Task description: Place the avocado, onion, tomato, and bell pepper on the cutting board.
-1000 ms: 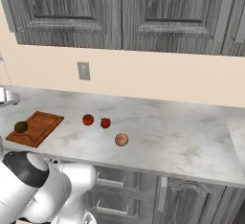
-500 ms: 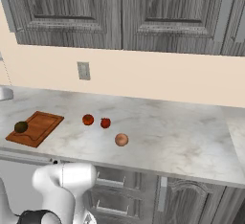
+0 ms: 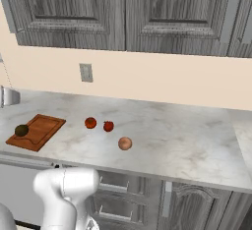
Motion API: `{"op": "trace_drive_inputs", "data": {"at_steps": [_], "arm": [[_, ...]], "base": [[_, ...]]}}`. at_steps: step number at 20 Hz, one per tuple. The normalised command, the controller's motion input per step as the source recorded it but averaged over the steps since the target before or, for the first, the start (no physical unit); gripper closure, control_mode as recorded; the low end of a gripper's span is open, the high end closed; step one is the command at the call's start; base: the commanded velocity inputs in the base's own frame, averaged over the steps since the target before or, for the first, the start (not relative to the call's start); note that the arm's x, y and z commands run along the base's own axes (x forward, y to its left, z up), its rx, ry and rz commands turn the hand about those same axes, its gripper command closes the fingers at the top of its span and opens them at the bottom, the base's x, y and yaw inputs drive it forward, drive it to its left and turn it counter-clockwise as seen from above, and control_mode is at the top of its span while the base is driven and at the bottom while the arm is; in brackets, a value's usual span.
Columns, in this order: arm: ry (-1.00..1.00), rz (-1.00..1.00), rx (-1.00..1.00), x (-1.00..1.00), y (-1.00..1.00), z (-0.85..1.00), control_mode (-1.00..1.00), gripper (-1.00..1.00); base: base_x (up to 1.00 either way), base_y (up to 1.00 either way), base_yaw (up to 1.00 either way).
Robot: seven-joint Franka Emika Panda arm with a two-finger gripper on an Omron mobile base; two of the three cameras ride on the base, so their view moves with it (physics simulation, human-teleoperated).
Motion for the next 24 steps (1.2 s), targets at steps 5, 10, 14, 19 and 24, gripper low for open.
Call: {"op": "trace_drive_inputs", "data": {"at_steps": [5,10,14,19,24], "arm": [[0.1,0.0,0.0,-0.55,-1.0,0.37,-1.0,-1.0],[0.22,-0.02,0.0,-0.41,-0.97,0.48,-1.0,-1.0],[0.4,-0.11,-0.03,-0.17,-0.69,0.45,-1.0,-1.0],[0.4,-0.16,-0.05,0.02,-0.19,-0.04,-1.0,-1.0],[0.12,-0.13,-0.13,0.04,0.02,-0.6,-1.0,-1.0]], "base": [[0.0,0.0,0.0],[0.0,0.0,0.0],[0.0,0.0,0.0],[0.0,0.0,0.0],[0.0,0.0,0.0]]}}
